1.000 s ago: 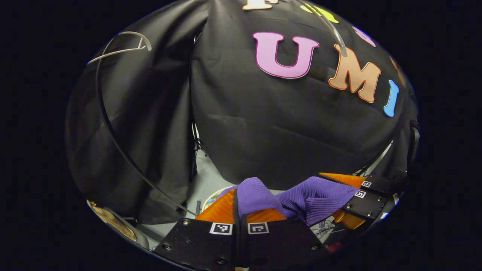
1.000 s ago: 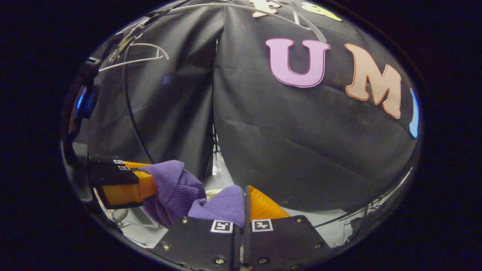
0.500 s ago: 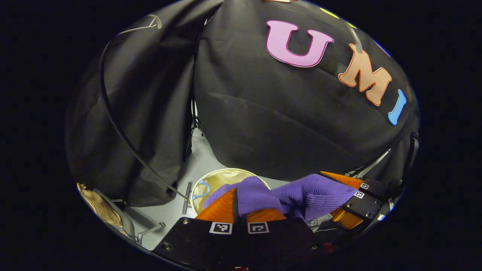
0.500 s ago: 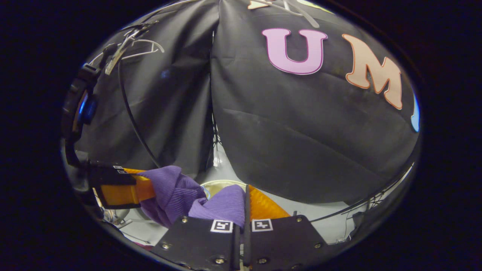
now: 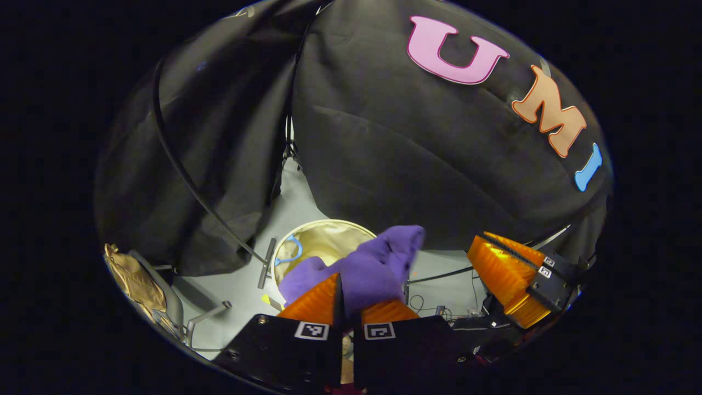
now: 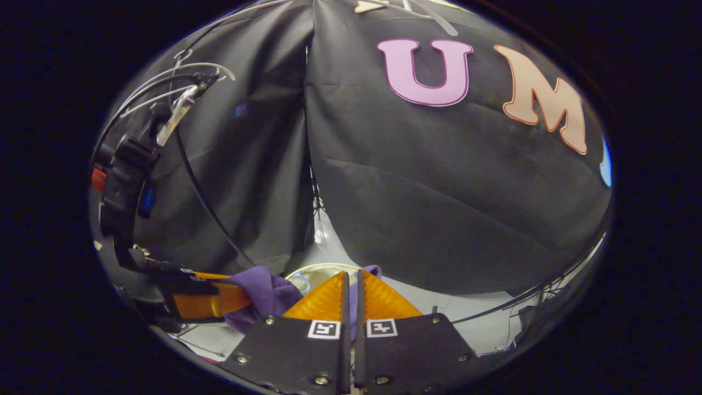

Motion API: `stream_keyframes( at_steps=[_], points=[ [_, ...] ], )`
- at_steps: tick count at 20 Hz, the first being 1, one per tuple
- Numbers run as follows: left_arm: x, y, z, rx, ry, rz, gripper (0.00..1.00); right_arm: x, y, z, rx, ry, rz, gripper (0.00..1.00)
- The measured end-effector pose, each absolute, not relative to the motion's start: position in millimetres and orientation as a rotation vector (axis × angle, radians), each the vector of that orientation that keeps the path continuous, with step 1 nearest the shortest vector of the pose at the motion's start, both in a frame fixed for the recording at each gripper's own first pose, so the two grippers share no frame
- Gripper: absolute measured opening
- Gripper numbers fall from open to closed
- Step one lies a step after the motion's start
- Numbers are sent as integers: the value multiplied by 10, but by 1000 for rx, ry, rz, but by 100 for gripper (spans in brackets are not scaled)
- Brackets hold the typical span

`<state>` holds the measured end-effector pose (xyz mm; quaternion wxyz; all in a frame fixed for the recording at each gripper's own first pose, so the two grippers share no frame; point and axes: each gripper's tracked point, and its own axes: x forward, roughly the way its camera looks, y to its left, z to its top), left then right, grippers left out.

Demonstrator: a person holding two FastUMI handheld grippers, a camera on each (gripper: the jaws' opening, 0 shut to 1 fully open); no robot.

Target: Grasp the clothes on the hanger with both hands and then place them into the laundry hamper below.

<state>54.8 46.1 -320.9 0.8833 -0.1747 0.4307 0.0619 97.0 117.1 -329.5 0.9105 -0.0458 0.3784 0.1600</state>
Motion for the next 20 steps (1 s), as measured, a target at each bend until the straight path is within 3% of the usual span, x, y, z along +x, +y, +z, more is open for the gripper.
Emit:
stream_keyframes(
  at_steps=[1, 3, 4, 18, 19, 20],
  points=[
    [558, 415, -3207, -383, 895, 121, 17, 965, 1184, -3308, -94, 781, 331, 4],
    [665, 390, -3148, -387, 862, 120, 22, 972, 1165, -3315, -96, 785, 328, 4],
    [669, 415, -3145, -380, 854, 126, 33, 962, 1170, -3323, -95, 787, 325, 4],
    [680, 389, -3026, -336, 818, 94, 33, 982, 1124, -3302, -93, 778, 276, 4],
    [678, 380, -3014, -325, 815, 87, 35, 986, 1122, -3306, -97, 780, 271, 4],
    [689, 369, -2998, -313, 805, 82, 46, 982, 1115, -3300, -102, 780, 264, 4]
  ],
)
